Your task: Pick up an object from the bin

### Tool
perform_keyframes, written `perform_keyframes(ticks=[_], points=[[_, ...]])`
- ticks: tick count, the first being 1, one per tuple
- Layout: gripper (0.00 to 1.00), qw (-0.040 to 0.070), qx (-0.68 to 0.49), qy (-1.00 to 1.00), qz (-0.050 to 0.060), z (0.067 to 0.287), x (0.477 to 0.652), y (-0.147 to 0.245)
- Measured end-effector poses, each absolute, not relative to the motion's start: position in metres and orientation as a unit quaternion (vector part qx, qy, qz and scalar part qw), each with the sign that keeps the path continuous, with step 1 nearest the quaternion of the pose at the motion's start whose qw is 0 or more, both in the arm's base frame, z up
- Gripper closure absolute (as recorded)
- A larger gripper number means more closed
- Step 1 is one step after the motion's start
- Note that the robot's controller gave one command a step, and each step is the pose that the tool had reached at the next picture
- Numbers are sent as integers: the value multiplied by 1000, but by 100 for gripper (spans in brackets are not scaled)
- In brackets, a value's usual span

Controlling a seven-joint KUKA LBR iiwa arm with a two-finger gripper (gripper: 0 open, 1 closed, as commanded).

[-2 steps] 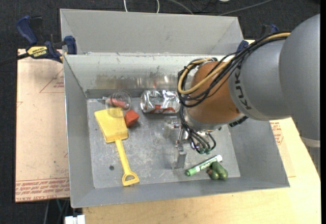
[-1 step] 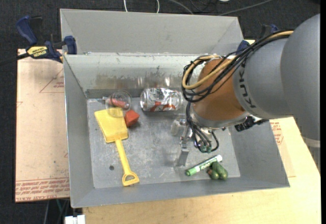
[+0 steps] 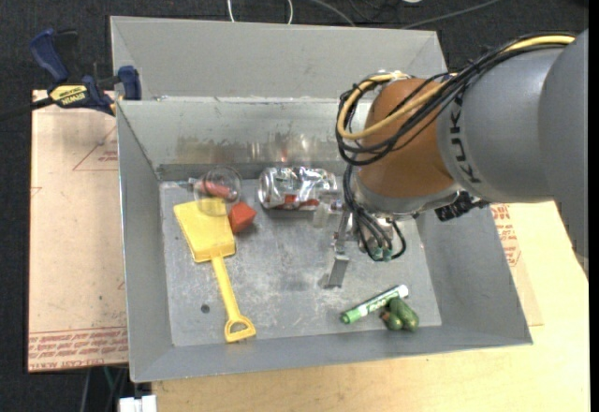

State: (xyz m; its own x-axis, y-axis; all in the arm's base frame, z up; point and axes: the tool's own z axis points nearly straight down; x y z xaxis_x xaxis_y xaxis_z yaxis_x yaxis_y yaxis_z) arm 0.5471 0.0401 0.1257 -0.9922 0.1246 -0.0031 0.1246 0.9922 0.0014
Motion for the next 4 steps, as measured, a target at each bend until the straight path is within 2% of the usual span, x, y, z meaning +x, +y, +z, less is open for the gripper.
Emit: perform_keyframes(ticks=[1, 2, 3, 4], points=[[0, 3, -31, 999, 1, 107, 541, 73], [0, 6, 44, 999, 1, 78, 540, 93], [0, 3, 21, 1000, 2, 123, 568, 49], [0, 5, 24, 1000, 2, 107, 584, 90]])
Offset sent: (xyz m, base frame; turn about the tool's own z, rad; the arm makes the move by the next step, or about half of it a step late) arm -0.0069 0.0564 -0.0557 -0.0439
